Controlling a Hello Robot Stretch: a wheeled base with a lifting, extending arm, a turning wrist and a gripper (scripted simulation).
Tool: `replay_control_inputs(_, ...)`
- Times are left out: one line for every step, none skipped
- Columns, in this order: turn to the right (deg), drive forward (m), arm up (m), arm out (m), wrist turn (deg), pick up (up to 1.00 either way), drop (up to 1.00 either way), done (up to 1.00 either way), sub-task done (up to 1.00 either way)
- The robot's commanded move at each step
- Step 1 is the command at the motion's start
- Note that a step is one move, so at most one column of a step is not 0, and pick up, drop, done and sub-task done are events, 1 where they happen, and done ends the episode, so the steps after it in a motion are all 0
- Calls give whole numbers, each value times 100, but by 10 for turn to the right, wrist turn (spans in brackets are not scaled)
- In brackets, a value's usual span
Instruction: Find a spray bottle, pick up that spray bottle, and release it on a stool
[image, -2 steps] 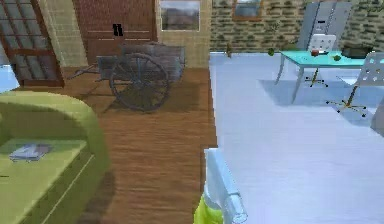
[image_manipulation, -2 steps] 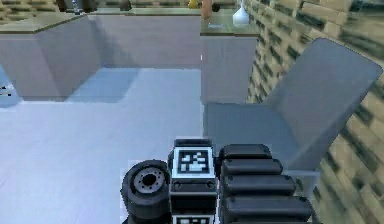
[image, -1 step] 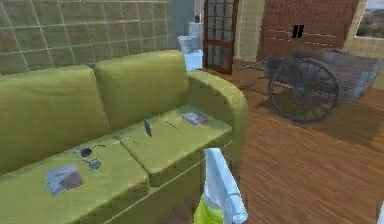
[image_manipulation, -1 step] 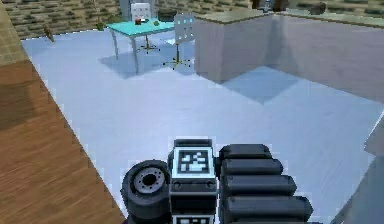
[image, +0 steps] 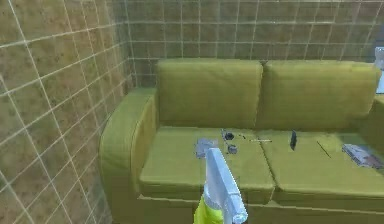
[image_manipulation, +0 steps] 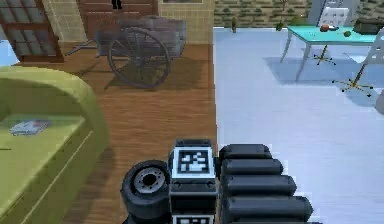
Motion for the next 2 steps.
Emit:
replay_control_inputs(-450, 0, 0, 0, 0, 0, 0, 0, 0)
replay_control_inputs(-210, 0, 0, 0, 0, 0, 0, 0, 0)
